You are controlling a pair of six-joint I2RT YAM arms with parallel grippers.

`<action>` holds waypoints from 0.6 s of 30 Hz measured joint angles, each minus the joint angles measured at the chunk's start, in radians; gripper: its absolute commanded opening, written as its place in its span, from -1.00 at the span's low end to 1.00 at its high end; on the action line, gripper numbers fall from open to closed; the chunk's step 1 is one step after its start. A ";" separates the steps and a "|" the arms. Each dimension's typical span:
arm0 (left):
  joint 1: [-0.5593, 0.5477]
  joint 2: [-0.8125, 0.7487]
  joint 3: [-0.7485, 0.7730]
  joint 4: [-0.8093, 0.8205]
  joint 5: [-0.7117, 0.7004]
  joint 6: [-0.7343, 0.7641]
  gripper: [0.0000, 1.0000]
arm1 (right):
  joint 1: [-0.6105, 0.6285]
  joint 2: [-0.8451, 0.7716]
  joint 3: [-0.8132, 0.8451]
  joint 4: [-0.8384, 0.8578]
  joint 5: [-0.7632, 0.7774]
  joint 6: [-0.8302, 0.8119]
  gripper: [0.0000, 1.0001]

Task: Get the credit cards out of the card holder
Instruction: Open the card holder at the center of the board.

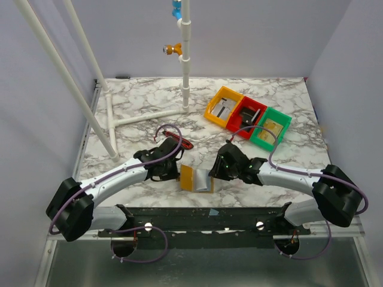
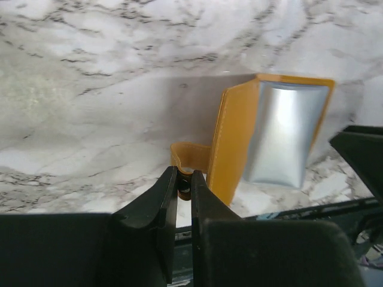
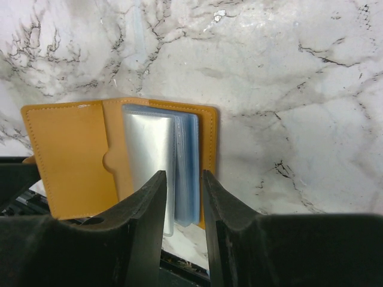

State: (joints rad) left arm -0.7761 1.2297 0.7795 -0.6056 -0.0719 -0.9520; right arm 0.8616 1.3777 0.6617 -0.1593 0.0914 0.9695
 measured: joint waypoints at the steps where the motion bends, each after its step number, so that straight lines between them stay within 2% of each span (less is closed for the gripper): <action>1: 0.009 0.014 -0.011 -0.003 -0.006 -0.005 -1.00 | 0.000 0.000 0.000 0.000 0.000 -0.001 -0.32; 6: 0.037 0.072 -0.040 0.007 -0.017 -0.037 -1.00 | -0.014 -0.002 0.000 -0.008 -0.001 -0.011 -0.33; 11: 0.022 0.159 -0.041 0.059 -0.010 -0.075 -1.00 | -0.108 -0.055 -0.021 -0.029 -0.007 -0.050 -0.33; 18: -0.054 0.334 0.084 0.107 0.019 -0.119 -1.00 | -0.154 -0.110 -0.024 -0.057 -0.016 -0.088 -0.33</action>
State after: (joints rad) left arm -0.8303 1.5639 0.8635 -0.4988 -0.0528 -1.0714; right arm 0.7074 1.2678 0.6376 -0.2165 0.0753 0.8818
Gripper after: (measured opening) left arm 0.113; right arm 0.336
